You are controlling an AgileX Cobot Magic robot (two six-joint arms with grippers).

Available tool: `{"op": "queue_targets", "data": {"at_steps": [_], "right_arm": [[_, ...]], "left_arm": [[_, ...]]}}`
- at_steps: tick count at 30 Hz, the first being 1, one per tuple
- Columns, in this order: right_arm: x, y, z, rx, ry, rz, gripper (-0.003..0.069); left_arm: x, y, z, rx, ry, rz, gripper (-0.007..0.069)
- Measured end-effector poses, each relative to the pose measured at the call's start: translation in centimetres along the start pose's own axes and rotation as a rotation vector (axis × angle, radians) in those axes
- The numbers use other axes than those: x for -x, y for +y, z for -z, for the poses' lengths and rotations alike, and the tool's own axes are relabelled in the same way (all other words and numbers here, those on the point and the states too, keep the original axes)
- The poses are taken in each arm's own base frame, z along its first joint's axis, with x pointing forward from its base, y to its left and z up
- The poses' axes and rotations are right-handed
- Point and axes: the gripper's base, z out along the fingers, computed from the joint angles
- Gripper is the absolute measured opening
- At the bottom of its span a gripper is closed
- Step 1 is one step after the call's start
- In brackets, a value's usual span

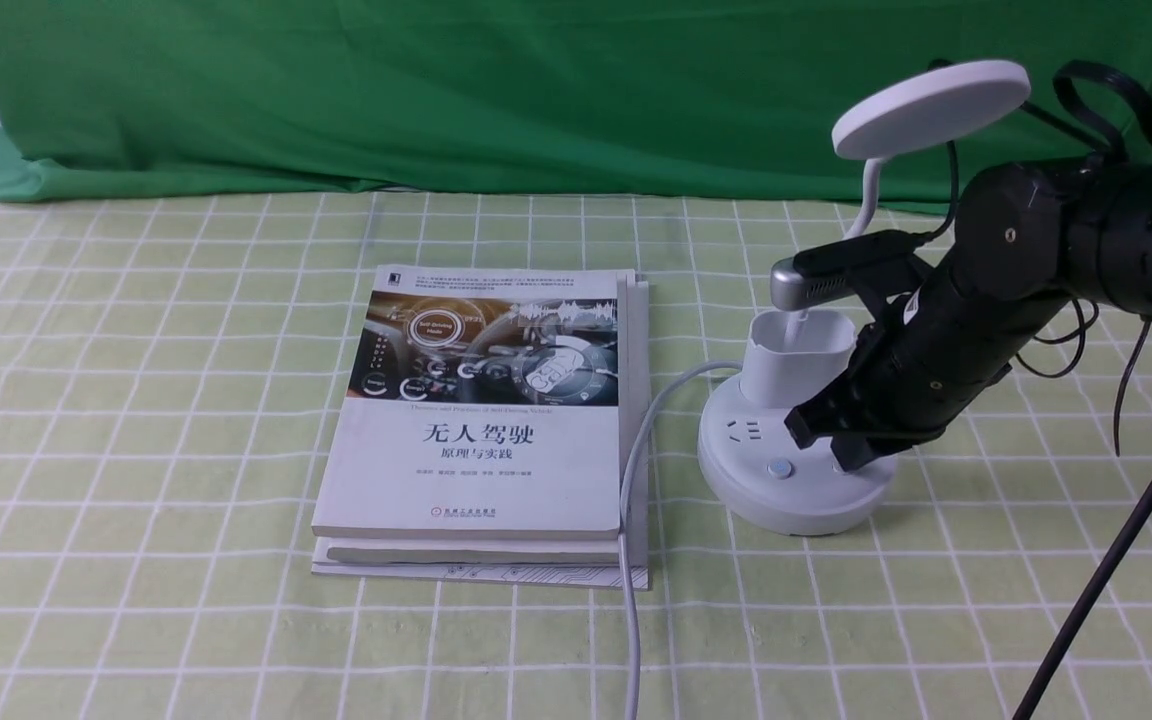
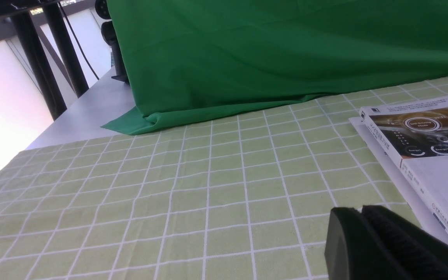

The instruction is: Turn on the table lamp on the green coffee tablecloth with your hand.

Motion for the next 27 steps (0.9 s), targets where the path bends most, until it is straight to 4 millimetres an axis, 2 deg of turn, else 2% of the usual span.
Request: {"op": "queue_targets", "data": {"at_steps": [6,12,18,20,21,23,27], "right_arm": [[0.1,-0.1,-0.9,0.007,0.026,-0.009,0.0033],[0.2,-0.1,-0.4,0.007,0.016,-0.010,0.0033],[0.3,0.2,2.9,0.003,-0.056,0.000,0.0033],[-0.1,0.5,5.1,0.005,-0.067,0.008,0.0033],[-0.1,0.5,5.3,0.006,-0.066,0.009,0.0033],[-1.1,0.8,6.6,0.010,-0.051,0.015,0.0033],[-4.5,1.7,7.6,0.018,-0.028,0.004,0.0033]], "left_arm": [[0.0,0.0,0.0,0.000,0.000,0.000,0.0019],[0.0,0.0,0.0,0.000,0.000,0.000,0.0019],[0.0,0.0,0.0,0.000,0.000,0.000,0.0019],[0.0,0.0,0.0,0.000,0.000,0.000,0.0019],[0.0,0.0,0.0,0.000,0.000,0.000,0.0019],[0.0,0.0,0.0,0.000,0.000,0.000,0.0019],[0.0,0.0,0.0,0.000,0.000,0.000,0.0019]]}}
